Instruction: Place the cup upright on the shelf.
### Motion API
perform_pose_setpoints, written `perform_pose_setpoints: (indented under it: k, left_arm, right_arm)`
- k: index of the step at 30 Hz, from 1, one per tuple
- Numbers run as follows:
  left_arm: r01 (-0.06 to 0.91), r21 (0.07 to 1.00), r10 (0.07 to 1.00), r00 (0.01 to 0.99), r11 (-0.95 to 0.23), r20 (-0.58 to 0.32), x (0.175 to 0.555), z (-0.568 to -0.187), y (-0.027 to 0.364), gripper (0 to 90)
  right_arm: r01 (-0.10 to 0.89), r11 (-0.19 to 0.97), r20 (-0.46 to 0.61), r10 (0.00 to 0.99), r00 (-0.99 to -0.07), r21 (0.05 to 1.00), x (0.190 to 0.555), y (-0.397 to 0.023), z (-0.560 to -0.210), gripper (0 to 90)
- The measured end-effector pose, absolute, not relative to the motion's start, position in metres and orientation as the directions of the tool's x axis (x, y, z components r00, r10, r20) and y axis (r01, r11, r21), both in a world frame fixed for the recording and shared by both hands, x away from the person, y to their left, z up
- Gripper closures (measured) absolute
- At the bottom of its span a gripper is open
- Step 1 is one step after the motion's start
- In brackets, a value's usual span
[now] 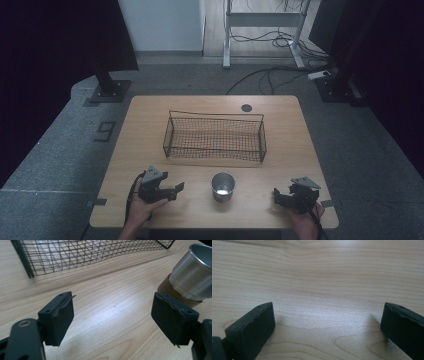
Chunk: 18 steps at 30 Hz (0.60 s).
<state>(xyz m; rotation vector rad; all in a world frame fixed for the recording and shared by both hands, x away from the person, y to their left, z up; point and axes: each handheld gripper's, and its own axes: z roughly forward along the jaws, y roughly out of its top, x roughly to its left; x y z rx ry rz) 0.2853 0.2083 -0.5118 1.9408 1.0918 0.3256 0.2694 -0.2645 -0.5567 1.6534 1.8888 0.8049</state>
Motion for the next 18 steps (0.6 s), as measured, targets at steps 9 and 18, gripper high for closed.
perform_pose_setpoints:
  k: [9,18]
  left_arm:
    - [0.570,0.788,0.793,0.581,-0.235,-0.184,0.2848,-0.5109,0.2100,18.7]
    - [0.573,0.786,0.793,0.579,-0.233,-0.188,0.2857,-0.5113,0.2109,18.7]
  right_arm:
    - [0.680,0.081,0.012,0.991,-0.131,0.729,0.2649,-0.2629,-0.5584,0.0]
    - [0.689,0.088,0.012,0.990,-0.139,0.720,0.2678,-0.2634,-0.5573,0.0]
